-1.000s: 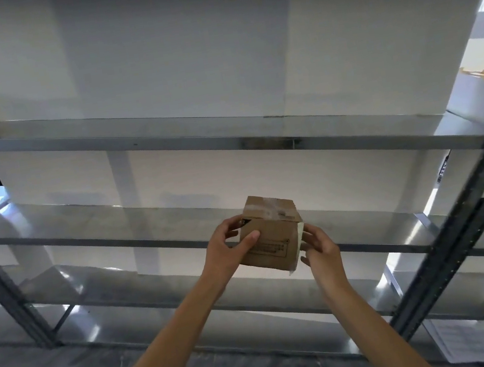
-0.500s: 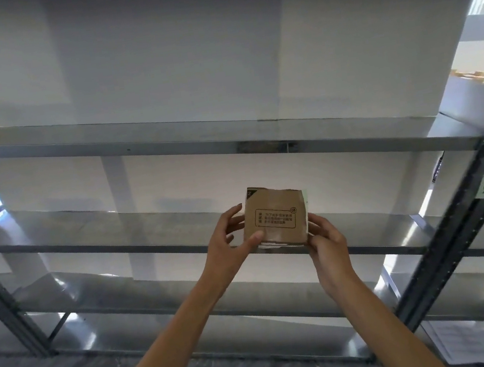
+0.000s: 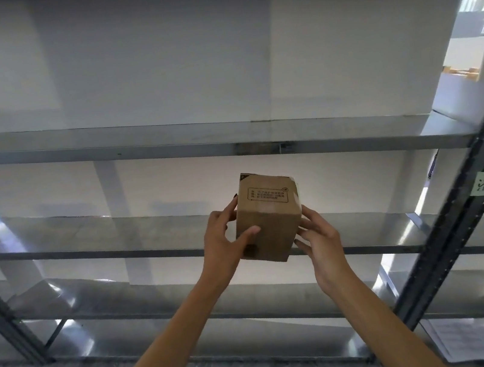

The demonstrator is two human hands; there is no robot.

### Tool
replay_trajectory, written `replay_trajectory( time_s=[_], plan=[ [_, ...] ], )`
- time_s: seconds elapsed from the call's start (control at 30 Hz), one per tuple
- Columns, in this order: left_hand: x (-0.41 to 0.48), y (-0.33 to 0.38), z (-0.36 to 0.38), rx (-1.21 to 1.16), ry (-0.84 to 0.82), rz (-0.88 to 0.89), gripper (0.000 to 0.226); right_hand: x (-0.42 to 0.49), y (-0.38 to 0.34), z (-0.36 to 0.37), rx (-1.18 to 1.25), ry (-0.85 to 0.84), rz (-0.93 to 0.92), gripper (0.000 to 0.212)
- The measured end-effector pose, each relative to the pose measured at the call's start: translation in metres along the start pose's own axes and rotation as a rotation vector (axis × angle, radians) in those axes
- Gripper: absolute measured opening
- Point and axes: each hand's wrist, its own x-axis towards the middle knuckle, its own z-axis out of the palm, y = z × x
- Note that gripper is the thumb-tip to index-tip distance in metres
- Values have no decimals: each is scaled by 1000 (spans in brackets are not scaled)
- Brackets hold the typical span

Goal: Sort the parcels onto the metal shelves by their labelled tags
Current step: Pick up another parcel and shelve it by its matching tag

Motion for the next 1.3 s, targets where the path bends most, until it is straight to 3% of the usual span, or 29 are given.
replay_trajectory(
  time_s=[0.17,0.43,0.5,0.67,0.87,1.3],
  plan=[
    [-1,10,17,29,120,-22,69,6,-1,-3,-34,-14,-20,31],
    [2,10,28,-48,161,-99,40,8,1,-5,-75,-68,-84,28],
    [4,7,30,26,118,-98,52,8,5,-4,-71,-68,-74,30],
    [4,6,41,409,47,-70,108,12,14,0,-100,-99,-44,39],
    [7,8,43,523,127,-18,120,10,20,4,-132,-123,-26,43],
    [16,13,34,103,147,-165,113,18,10,-10,-118,-77,-120,27]
  ],
)
